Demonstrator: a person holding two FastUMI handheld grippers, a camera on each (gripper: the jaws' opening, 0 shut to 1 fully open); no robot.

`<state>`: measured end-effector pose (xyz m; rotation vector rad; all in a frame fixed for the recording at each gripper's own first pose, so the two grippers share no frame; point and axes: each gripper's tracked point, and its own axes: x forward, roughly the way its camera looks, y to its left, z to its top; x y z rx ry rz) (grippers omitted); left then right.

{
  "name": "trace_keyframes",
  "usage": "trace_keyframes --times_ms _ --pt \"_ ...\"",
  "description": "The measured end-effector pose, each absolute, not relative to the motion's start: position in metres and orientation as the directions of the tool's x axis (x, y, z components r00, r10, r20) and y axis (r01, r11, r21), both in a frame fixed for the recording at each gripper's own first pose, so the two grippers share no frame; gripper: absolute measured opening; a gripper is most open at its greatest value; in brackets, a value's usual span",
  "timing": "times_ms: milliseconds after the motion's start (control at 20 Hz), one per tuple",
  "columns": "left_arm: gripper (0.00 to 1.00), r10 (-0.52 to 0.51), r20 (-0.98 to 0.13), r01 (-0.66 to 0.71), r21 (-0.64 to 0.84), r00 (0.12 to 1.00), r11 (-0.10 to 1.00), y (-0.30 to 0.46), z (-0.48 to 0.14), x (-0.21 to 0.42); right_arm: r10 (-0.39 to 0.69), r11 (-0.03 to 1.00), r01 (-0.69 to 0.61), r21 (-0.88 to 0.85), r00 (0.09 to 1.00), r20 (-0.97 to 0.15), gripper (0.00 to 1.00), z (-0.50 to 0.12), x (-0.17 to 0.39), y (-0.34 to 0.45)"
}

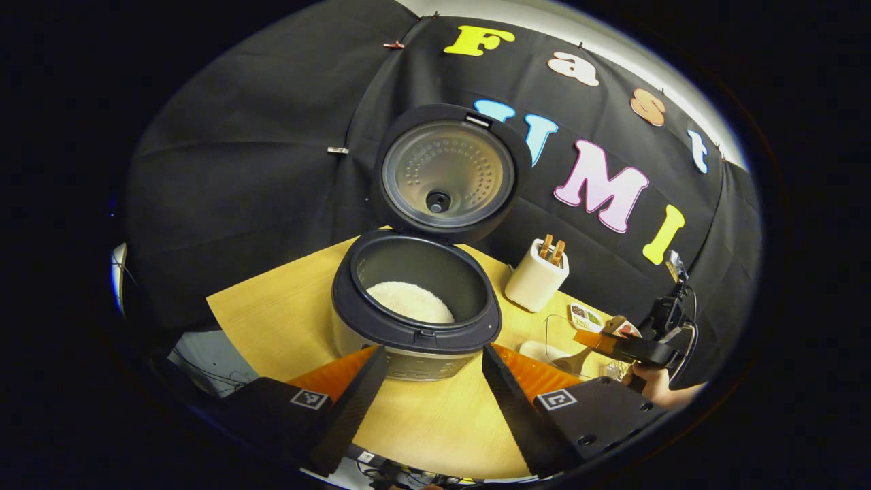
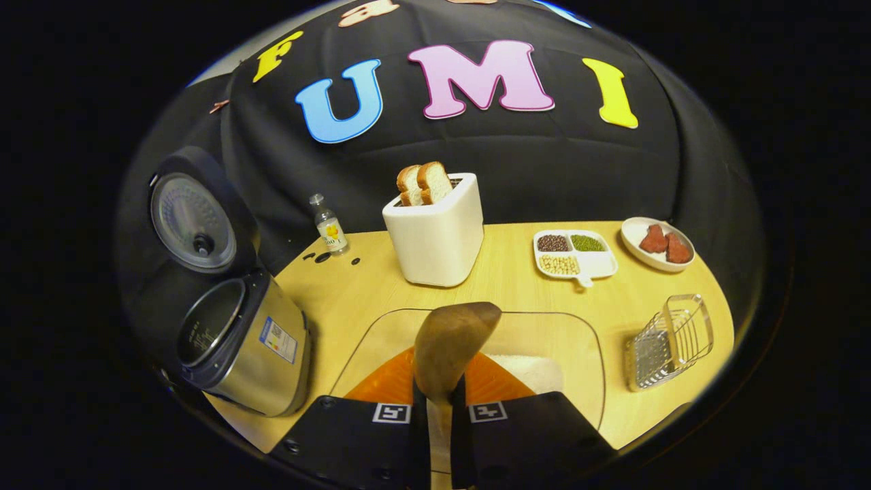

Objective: Close the left gripper, press the button to open the rice cooker; take a wooden spoon from the chopstick holder with the right hand, scoop a spoonful of rice and pour it into the rice cooker, then put the wooden spoon back into the chopstick holder.

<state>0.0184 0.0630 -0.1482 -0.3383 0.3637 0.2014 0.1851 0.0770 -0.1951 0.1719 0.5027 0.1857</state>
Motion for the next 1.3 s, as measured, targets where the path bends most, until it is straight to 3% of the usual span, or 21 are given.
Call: trace_keyframes --times_ms 500,950,1050,1300 --pt "0.95 0.165 -0.361 -0.283 -0.303 0.918 0.910 0.079 -0.142 0.010 0.260 0.835 0.089 0.543 0.806 -0.532 0.16 -0.197 0.198 0.072" --pt "0.95 0.151 -0.328 -0.251 -0.288 0.932 0.924 0.074 -0.126 0.017 0.164 0.733 0.242 0.636 0.844 -0.510 0.16 -0.174 0.186 0.003" --pt "0.92 0.147 -0.323 -0.245 -0.287 0.935 0.926 0.074 -0.124 0.017 0.145 0.688 0.276 0.671 0.854 -0.500 0.16 -0.165 0.182 -0.011" --pt "0.95 0.134 -0.314 -0.228 -0.286 0.940 0.931 0.077 -0.121 0.017 0.129 0.570 0.332 0.751 0.867 -0.481 0.16 -0.145 0.175 -0.027"
